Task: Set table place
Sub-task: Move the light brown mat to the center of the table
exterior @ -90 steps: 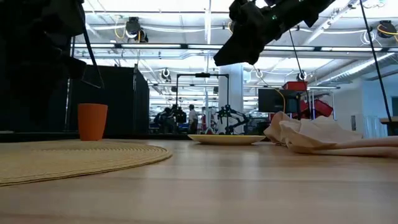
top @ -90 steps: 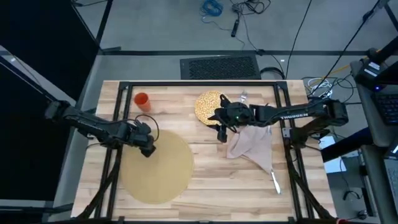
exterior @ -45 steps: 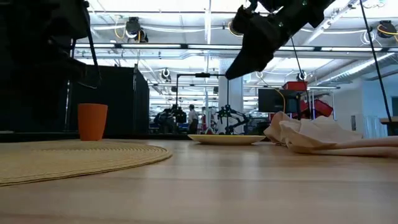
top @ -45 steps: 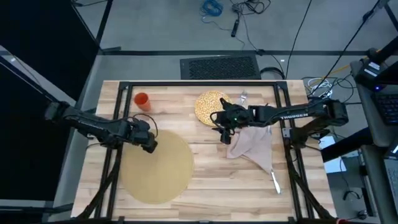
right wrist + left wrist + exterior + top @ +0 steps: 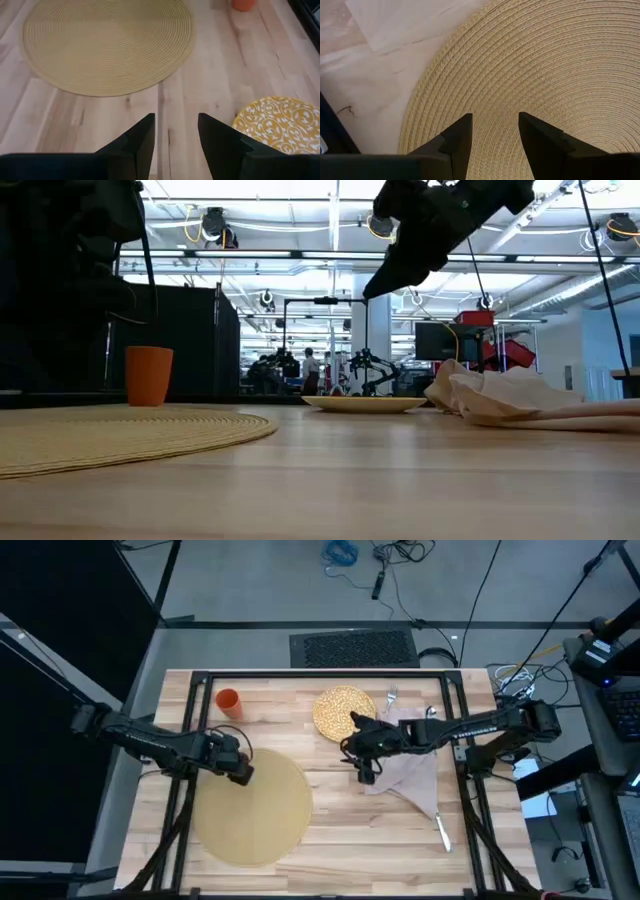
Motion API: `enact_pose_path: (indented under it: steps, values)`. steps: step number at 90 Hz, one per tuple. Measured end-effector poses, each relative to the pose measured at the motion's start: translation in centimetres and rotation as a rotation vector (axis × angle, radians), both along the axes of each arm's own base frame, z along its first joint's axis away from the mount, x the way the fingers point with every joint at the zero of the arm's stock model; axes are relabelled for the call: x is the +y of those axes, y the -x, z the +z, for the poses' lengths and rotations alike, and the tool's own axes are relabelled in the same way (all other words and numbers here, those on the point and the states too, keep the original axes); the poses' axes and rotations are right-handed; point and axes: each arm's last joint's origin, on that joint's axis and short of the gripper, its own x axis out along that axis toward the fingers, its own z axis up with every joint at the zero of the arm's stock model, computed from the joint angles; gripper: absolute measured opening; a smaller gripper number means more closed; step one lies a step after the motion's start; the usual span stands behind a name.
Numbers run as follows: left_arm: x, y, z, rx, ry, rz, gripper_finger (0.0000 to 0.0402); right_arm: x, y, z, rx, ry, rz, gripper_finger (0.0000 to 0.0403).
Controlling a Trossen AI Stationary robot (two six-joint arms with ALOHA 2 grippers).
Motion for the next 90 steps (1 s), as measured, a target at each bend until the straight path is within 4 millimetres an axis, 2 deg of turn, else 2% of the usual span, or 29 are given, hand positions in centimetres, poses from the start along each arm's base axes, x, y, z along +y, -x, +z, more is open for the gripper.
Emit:
enact_pose_path:
  steps: [15,27,55,90]
  values:
    - [-0.4,0.1,0.0,0.021,0.084,-0.099,0.0145,0.0,0.0,0.0,-0.004,-0.001,-0.004,0.0137]
    - [-0.6,0.2,0.0,0.039,0.086,-0.140,0.0145,-0.1,-0.2,0.2,-0.027,-0.001,-0.004,0.0137]
    - [-0.2,0.3,-0.3,0.070,-0.031,-0.073,0.0145,-0.1,-0.6,0.8,-0.105,-0.001,-0.005,0.0137]
    - [1.2,-1.0,-2.4,0.203,-0.089,-0.001,0.0145,-1.3,-1.0,1.5,-0.188,0.049,-0.011,0.0137]
